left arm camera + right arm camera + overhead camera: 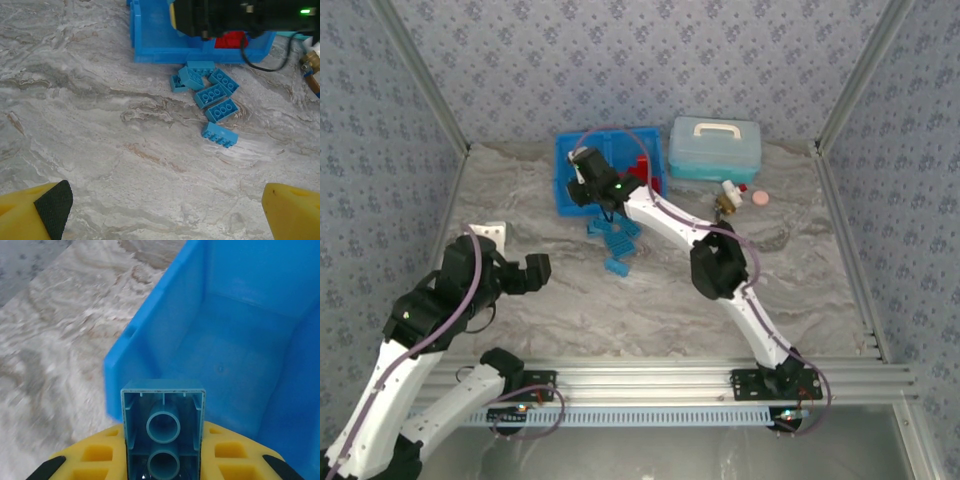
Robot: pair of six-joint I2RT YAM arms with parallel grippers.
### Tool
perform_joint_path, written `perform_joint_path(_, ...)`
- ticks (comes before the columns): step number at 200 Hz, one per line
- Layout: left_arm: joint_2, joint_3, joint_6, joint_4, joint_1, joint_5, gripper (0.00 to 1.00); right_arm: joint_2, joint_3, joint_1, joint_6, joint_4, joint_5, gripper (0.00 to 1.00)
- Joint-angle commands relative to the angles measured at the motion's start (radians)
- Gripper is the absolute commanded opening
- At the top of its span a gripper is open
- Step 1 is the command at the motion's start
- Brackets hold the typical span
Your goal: Sort the legos into containers by color
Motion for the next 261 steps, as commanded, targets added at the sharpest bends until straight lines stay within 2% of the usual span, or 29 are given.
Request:
perform_joint_path(1,0.003,-0.001,-0.008,0.012,0.008,0.001,0.99,0.123,0.211,-0.003,0.079,-0.080,0.055,0.18)
perform_joint_path(17,0.002,0.000,-0.008,0.013,0.008,0.002,0.99,0.194,0.286,-0.013,0.105,-0.081,0.051,0.18)
perform_joint_path(38,0.001,-0.004,-0.006,0.014,0.008,0.004,0.99,0.224,0.280,-0.028,0.145,-0.042,0.010,0.20)
perform_joint_path(55,0.001,-0.006,-0.007,0.019,0.008,0.008,0.99,0.243,0.280,-0.035,0.164,-0.035,-0.031,0.25)
perform_joint_path(87,0.002,-0.016,-0.006,0.030,0.009,0.020,0.99,0.239,0.310,-0.033,0.141,-0.075,-0.052,0.48)
perform_joint_path(112,0.003,-0.023,-0.007,0.025,0.008,0.025,0.99,0.168,0.301,-0.030,0.099,-0.122,-0.049,0.48)
perform_joint_path(153,0.004,-0.018,-0.010,0.038,0.008,0.040,0.99,-0.022,0.195,-0.012,0.020,-0.172,-0.044,0.47)
perform_joint_path(172,0.008,-0.015,0.008,0.038,0.009,0.069,0.99,-0.168,0.021,0.004,-0.047,-0.188,-0.032,0.48)
perform_joint_path(197,0.019,-0.020,0.015,0.044,0.008,0.118,0.99,-0.435,-0.388,0.032,-0.142,-0.056,-0.008,0.48)
perform_joint_path(217,0.023,-0.029,0.017,0.055,0.008,0.146,0.99,-0.596,-0.601,0.041,-0.204,-0.052,-0.036,0.49)
perform_joint_path(238,0.028,-0.030,0.028,0.056,0.008,0.173,0.99,-0.698,-0.774,0.060,-0.282,-0.082,-0.026,0.51)
perform_joint_path(261,0.031,-0.037,0.036,0.051,0.009,0.190,0.99,-0.733,-0.880,0.065,-0.319,-0.108,-0.030,0.53)
